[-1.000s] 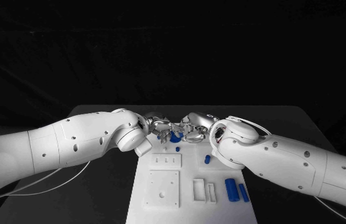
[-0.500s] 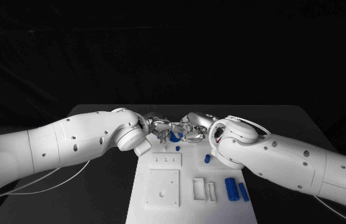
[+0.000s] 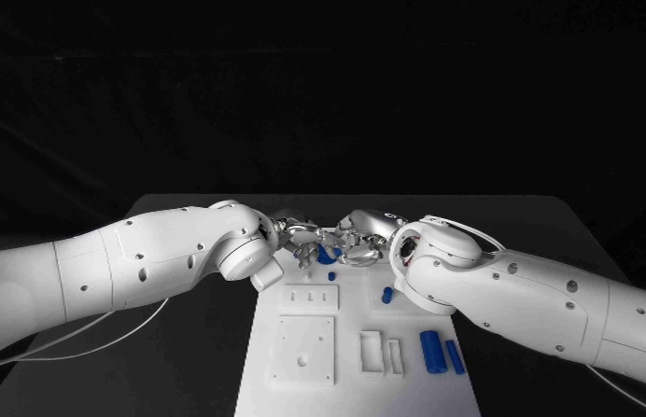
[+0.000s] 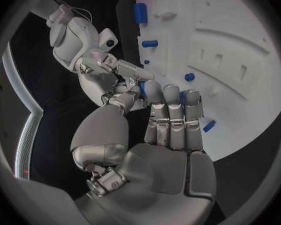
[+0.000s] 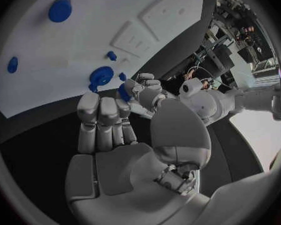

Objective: Assemble the parts on the task board

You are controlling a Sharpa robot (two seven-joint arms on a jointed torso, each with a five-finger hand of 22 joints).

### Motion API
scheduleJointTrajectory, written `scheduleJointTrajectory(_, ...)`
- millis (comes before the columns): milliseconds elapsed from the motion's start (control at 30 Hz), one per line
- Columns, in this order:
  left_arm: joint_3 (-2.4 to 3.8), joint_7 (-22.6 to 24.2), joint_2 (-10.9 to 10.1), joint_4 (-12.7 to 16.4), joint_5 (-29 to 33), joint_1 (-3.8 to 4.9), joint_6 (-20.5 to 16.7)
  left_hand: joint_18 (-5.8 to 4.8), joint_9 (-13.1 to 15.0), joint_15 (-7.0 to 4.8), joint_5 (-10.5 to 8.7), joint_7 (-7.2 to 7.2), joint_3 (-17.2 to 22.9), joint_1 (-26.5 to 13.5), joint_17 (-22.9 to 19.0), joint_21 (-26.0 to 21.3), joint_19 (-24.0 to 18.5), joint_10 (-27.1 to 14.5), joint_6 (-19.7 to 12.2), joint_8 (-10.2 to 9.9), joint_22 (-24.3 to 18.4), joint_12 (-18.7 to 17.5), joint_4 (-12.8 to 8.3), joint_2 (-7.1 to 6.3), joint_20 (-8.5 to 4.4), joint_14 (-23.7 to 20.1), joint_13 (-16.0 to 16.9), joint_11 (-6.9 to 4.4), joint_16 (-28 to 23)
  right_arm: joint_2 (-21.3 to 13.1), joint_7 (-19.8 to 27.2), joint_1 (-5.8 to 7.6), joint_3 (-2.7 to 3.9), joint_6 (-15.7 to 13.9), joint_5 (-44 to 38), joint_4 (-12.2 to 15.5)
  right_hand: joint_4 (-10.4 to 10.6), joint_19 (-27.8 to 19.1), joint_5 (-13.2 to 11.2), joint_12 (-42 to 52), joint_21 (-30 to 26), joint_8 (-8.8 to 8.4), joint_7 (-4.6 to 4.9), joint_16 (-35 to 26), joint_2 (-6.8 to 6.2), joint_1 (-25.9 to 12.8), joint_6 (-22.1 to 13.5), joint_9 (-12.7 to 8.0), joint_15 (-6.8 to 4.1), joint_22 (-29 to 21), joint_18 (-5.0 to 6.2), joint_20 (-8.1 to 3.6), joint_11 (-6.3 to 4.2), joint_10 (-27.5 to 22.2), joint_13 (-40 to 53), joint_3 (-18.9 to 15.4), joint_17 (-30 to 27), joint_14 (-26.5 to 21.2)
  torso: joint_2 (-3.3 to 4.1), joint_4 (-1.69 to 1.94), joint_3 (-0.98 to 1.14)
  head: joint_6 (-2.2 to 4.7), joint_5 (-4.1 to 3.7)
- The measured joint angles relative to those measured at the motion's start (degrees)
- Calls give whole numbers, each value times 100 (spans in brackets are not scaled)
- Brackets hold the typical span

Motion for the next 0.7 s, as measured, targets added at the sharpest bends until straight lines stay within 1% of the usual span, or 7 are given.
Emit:
scheduleJointTrajectory(100, 0, -6, 0, 0, -7, 0, 8, 0, 8, 0, 0, 0, 0, 5, -6, 8, 0, 0, 0, 0, 0, 25, 0, 5, 0, 0, 0, 0, 0, 1, -10, 0, -1, 5, -1, 2, 0, 0, 0, -1, 0, 0, 0, 0, 0, 0, 0, 4, 1, 0, 0, 0, 0, 0, 0, 0, 0, 0, 0, 0, 2, -1, 0)
scheduleJointTrajectory(233, 0, -15, 2, 0, -19, 0, 21, 0, 25, 0, 14, 0, 73, 127, -25, 26, 0, 0, -1, -21, 0, 25, -73, 127, 0, 0, 0, 0, 28, 1, -20, 0, -3, 11, -2, 6, 0, 0, 0, -4, 0, 0, 0, 0, 0, 0, 0, 9, 6, 0, 0, 0, -1, 1, 0, 0, 0, -6, 0, 1, 3, -4, -1)
scheduleJointTrajectory(300, 0, -19, 2, 1, -27, 0, 28, 0, 40, -1, 123, 0, 84, 209, -33, 57, 0, 0, 0, -34, 0, 50, -178, 208, 0, -1, 0, 0, 33, 1, -27, -1, -4, 13, -2, 11, 0, 0, 0, -4, 0, -1, 0, 0, 0, 0, 0, 9, 7, 0, 0, 0, -1, 1, 0, 0, 0, -6, -1, 1, 3, -8, -1)
scheduleJointTrajectory(367, 1, -21, 2, 2, -32, 0, 33, 0, 54, -19, 324, 0, 96, 259, -47, 67, 0, 0, 0, -35, -1, 51, -289, 258, 0, -20, -2, 0, 66, -2, -34, -1, -6, 15, -4, 17, 0, 0, 0, -4, 0, -2, 0, 0, 0, 0, 0, 9, 7, 0, 0, 0, -1, 1, 0, 0, 0, -6, -1, 1, 3, -9, 0)
scheduleJointTrajectory(433, 2, -23, 4, 2, -36, 1, 39, 0, 64, -20, 500, 0, 129, 257, -63, 69, 0, 0, -1, -45, -1, 84, -384, 349, 0, -21, -11, 1, 67, -4, -42, -1, -6, 15, -5, 22, 0, 0, 0, -4, 0, -9, 0, 0, -1, 1, 0, 9, 7, 0, 0, 0, -1, 1, 0, 0, 0, -6, -1, 1, 2, -10, 3)
scheduleJointTrajectory(567, 4, -23, 7, 5, -38, 2, 54, 0, 64, -19, 626, 12, 274, 333, -86, 70, 0, 1, -12, -88, -1, 85, -515, 439, 0, -22, -24, 1, 66, -7, -60, -2, -8, 18, -7, 23, 0, 0, 0, -5, 0, -12, 0, 0, -22, 22, 0, 7, 8, 0, 0, 0, -2, 2, -4, 0, 0, -6, -1, 1, 4, -13, 8)
scheduleJointTrajectory(700, 4, -24, 7, 5, -39, 2, 65, -1, 61, -18, 644, 36, 547, 402, -116, 93, 0, -22, -38, -135, -1, 85, -554, 507, 0, -23, -45, 24, 72, -8, -68, -2, -8, 19, -8, 23, 16, 0, 0, 8, 0, -23, 0, 0, -22, 22, 0, 5, 9, 0, 0, 1, -2, 2, -5, 16, 0, -6, -1, 1, 4, -15, 10)
